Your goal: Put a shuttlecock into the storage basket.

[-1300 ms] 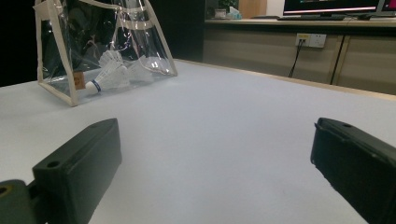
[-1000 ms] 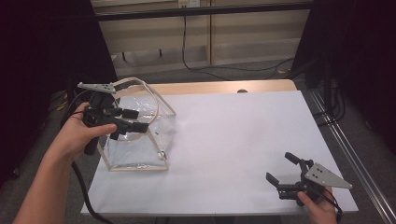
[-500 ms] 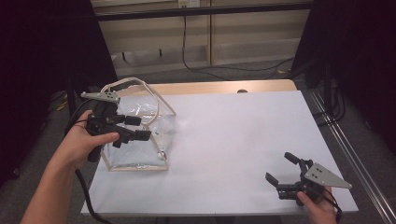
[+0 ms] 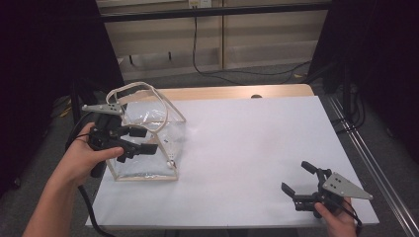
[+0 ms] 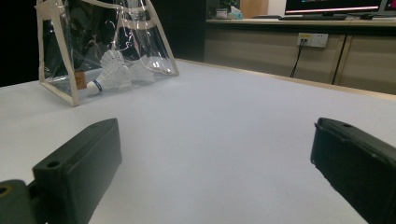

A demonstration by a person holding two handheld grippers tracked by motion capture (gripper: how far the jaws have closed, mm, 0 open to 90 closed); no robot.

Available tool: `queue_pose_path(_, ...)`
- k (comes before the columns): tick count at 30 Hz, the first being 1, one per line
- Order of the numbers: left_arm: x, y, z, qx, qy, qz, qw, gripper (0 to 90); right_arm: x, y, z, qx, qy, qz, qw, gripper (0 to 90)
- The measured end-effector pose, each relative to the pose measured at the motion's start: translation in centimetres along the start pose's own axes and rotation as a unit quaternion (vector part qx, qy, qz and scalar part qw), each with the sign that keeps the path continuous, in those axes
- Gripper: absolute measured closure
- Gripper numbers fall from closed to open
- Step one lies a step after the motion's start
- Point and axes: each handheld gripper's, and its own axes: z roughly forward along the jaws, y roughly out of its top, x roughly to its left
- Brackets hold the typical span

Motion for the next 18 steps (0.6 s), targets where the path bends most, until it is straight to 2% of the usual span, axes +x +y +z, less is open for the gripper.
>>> queue_pose_path(12, 0.0, -2.1, 1.2, -0.004, 0.000, 0.002, 1.0000, 15.0, 0.0, 0.0, 0.0, -0.001, 0.001, -0.001, 1.0000, 1.7)
queue_pose_path(18, 0.0, -2.9, 1.7, -0.004, 0.000, -0.003, 1.0000, 14.5, 0.0, 0.0, 0.0, 0.000, 0.002, -0.002, 1.0000, 1.7)
